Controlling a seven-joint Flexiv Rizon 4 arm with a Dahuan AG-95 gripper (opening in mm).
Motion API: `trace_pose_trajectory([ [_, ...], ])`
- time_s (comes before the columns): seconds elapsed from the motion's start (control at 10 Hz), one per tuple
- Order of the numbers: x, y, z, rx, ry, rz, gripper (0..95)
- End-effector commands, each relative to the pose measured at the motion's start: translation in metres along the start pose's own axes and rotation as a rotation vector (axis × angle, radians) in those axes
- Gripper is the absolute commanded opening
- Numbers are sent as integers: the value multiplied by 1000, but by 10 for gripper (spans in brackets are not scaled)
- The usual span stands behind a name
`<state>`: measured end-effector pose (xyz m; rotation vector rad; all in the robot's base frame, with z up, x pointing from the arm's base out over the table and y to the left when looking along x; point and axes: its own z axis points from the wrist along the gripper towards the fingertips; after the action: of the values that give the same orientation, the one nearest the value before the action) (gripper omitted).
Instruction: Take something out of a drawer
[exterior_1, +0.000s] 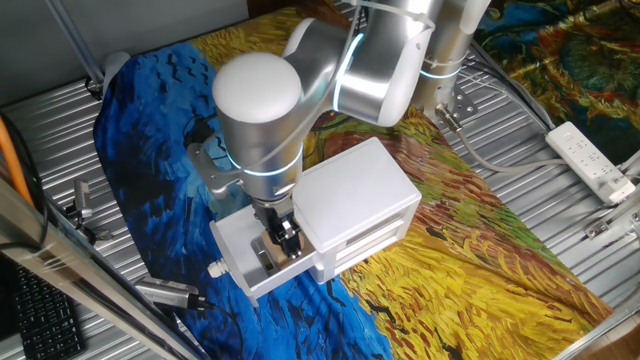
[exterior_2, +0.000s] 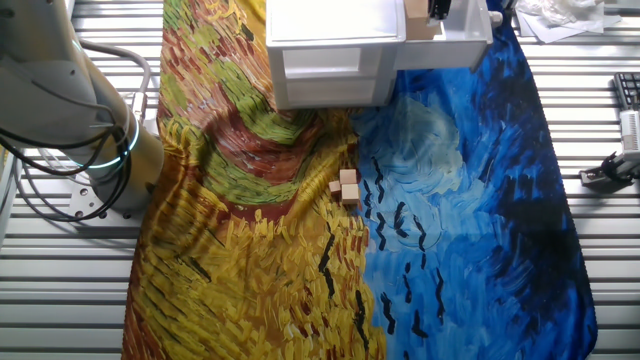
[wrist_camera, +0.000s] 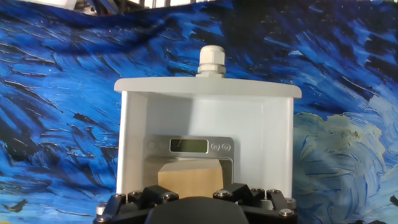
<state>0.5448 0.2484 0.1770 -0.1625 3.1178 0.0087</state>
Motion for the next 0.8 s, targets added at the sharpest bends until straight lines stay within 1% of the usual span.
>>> trace_pose_trajectory([
  [0.1, 1, 1, 2, 0, 4, 2, 760],
  [0.8, 1, 2, 9, 4, 4, 4, 760],
])
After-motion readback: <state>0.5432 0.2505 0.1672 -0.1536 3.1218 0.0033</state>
